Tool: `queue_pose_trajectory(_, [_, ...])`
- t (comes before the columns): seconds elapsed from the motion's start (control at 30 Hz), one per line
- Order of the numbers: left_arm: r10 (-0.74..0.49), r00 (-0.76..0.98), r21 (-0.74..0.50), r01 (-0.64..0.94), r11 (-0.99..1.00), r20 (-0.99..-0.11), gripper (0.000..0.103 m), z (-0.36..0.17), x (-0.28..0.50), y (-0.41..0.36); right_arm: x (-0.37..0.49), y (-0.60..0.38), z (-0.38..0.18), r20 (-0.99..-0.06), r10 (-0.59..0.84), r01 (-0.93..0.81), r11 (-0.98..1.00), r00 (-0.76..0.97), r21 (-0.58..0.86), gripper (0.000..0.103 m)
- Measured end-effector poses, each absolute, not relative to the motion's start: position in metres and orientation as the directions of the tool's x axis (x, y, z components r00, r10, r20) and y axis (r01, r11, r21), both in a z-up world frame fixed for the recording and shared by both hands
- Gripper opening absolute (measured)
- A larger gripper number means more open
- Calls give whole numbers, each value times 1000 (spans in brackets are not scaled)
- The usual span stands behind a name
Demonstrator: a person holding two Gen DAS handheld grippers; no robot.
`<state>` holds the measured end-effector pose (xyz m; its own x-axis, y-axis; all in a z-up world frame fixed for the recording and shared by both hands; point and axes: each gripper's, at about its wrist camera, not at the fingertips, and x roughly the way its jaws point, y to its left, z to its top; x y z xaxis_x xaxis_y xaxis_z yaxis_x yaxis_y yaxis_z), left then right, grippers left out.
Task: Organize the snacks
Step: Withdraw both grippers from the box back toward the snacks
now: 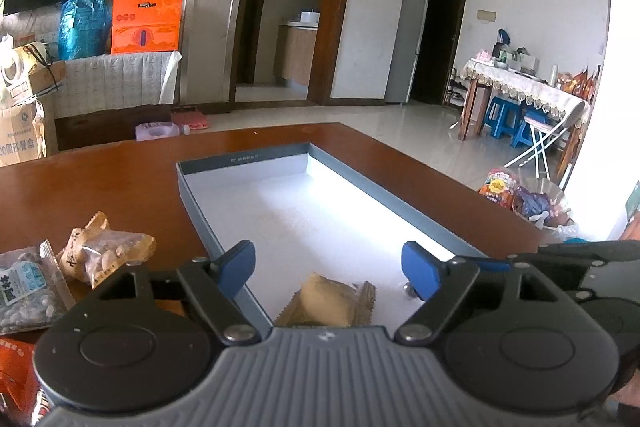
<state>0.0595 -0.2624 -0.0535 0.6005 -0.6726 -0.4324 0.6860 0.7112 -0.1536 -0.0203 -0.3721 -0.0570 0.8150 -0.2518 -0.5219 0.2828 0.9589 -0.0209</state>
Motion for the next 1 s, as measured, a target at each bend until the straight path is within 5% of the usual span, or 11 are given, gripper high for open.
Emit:
queue_pose_trajectory(0.13, [-671, 617, -156, 678, 718, -411, 81, -43, 56, -249, -25, -367, -50, -472, -250, 271, 962, 845, -25, 42])
queue_pose_trajectory(1.0, [-471, 773, -48, 500, 865, -425, 81, -17, -8, -94, -24, -271, -30, -446, -25, -13, 997, 895, -80, 42])
